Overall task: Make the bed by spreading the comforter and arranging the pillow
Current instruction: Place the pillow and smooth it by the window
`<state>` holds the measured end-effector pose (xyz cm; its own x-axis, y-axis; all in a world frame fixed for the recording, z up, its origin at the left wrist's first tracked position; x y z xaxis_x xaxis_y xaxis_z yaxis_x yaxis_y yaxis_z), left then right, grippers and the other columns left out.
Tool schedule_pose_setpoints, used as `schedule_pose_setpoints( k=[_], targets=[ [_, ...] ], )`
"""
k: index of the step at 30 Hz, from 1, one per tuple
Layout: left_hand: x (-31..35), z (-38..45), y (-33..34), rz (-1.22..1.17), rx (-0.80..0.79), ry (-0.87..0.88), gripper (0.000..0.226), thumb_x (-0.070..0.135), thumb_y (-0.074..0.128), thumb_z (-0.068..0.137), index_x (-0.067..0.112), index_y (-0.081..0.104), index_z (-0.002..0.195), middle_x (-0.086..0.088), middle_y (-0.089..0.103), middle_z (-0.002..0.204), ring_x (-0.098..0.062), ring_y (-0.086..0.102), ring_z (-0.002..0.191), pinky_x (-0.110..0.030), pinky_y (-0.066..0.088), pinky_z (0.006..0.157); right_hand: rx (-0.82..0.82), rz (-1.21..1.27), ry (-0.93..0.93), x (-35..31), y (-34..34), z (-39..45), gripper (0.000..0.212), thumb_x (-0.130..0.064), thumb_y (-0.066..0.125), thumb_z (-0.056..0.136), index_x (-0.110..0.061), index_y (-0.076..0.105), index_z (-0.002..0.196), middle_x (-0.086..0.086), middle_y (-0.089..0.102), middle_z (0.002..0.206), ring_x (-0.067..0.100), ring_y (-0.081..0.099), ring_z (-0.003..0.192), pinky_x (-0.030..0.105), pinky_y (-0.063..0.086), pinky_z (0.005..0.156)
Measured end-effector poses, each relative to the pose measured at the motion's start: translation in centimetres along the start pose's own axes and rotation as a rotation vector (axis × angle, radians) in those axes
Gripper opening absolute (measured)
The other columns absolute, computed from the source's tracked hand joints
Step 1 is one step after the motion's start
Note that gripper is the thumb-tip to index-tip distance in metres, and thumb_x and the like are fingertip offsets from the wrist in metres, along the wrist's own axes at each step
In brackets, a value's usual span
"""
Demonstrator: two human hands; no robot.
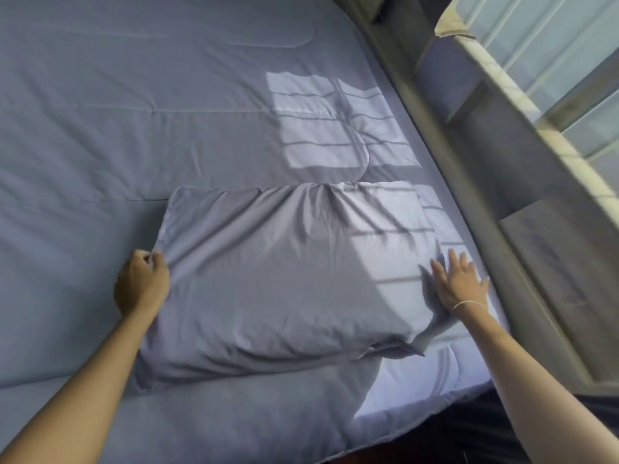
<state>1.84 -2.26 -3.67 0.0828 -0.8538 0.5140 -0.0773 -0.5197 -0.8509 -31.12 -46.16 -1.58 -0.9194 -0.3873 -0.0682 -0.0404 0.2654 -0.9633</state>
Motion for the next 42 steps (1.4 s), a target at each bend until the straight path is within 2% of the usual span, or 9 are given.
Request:
schedule_pose_setpoints(
  k=[4,8,17,21,25,28,32,37,42],
  targets=[
    [3.6,5.4,2.0,-0.059,0.018,-0.017,0.056,0.054,0.042,0.091,0.003,0.06,0.104,-0.029,0.058,0.112,-0.046,0.055,0.103,-0.048,0.045,0.085,0.061,0.345,0.075,-0.3,0.6,-0.7,0.047,-0.036,0.029,0.101,-0.012,0.041,0.14,0.017,0.045,0.143,0.038,0.043,0.129,0.044,0.03,0.108],
    [5.8,9.0,3.7,-0.065,0.04,-0.001,0.052,0.05,0.045,0.092,0.002,0.056,0.106,-0.03,0.055,0.115,-0.046,0.053,0.106,-0.049,0.044,0.086,-0.005,0.347,0.186,0.3,0.2,1.4,0.035,-0.034,0.044,0.096,-0.009,0.065,0.11,0.018,0.063,0.119,0.038,0.055,0.111,0.039,0.04,0.092],
    [2.0,16.2,2.2,0.04,0.149,-0.044,0.041,0.033,0.037,0.097,-0.004,0.054,0.092,-0.04,0.059,0.094,-0.054,0.057,0.094,-0.057,0.045,0.08,0.066,0.252,0.106,0.8,0.4,1.7,0.033,-0.036,0.045,0.096,-0.013,0.064,0.083,0.021,0.066,0.101,0.039,0.057,0.094,0.039,0.042,0.078],
    [2.8,15.6,3.1,0.043,0.005,-0.186,0.057,0.038,0.037,0.094,-0.013,0.057,0.109,-0.039,0.054,0.118,-0.053,0.052,0.109,-0.057,0.043,0.093,0.115,0.32,0.084,-1.8,-1.6,3.3,0.038,-0.041,0.043,0.092,-0.013,0.066,0.081,0.021,0.065,0.092,0.038,0.057,0.092,0.037,0.042,0.08],
    [4.8,15.3,4.3,-0.012,-0.06,-0.162,0.073,0.053,0.038,0.094,-0.014,0.057,0.114,-0.036,0.05,0.127,-0.051,0.048,0.117,-0.053,0.038,0.101,0.166,0.54,0.1,-6.8,-3.9,9.1,0.035,-0.036,0.048,0.093,-0.01,0.068,0.105,0.017,0.067,0.112,0.037,0.057,0.109,0.034,0.042,0.089],
    [4.6,15.2,5.0,-0.032,-0.05,-0.146,0.056,0.043,0.048,0.093,-0.009,0.062,0.11,-0.033,0.056,0.122,-0.048,0.052,0.113,-0.049,0.04,0.1,0.079,0.595,0.138,-10.1,-3.6,14.2,0.042,-0.048,0.049,0.089,-0.009,0.065,0.095,0.018,0.065,0.115,0.036,0.057,0.109,0.034,0.042,0.088],
    [3.2,16.5,4.5,-0.083,0.017,-0.162,0.042,0.034,0.05,0.093,-0.005,0.062,0.105,-0.033,0.06,0.112,-0.048,0.057,0.102,-0.052,0.046,0.091,-0.031,0.687,0.213,-12.6,-2.1,17.8,0.05,-0.048,0.062,0.084,-0.007,0.066,0.114,0.014,0.064,0.117,0.033,0.057,0.113,0.034,0.042,0.093],
    [-5.4,23.6,5.5,-0.109,0.119,-0.293,0.043,0.037,0.034,0.087,0.006,0.056,0.106,-0.026,0.056,0.103,-0.044,0.055,0.102,-0.048,0.045,0.091,-0.035,0.596,0.064,-14.1,-1.8,17.7,0.037,-0.038,0.064,0.086,-0.016,0.065,0.114,0.012,0.064,0.115,0.032,0.056,0.113,0.032,0.042,0.091],
    [-2.4,14.5,4.1,-0.039,0.074,-0.324,0.059,0.047,0.037,0.092,-0.004,0.043,0.122,-0.035,0.048,0.127,-0.052,0.048,0.114,-0.056,0.039,0.097,0.137,0.353,-0.194,-14.9,-0.4,14.1,0.051,-0.039,0.054,0.091,-0.012,0.046,0.133,0.016,0.05,0.136,0.036,0.045,0.125,0.042,0.036,0.103]
  ],
)
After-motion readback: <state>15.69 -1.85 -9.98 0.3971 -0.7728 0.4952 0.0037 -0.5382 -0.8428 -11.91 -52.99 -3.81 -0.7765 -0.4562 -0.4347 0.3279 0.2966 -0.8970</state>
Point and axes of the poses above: each hand's wrist, its own z-axis towards the middle knuckle, its own y-axis out of the palm, x = y × z, the point moved 2 cm from there along z, towards the middle knuckle
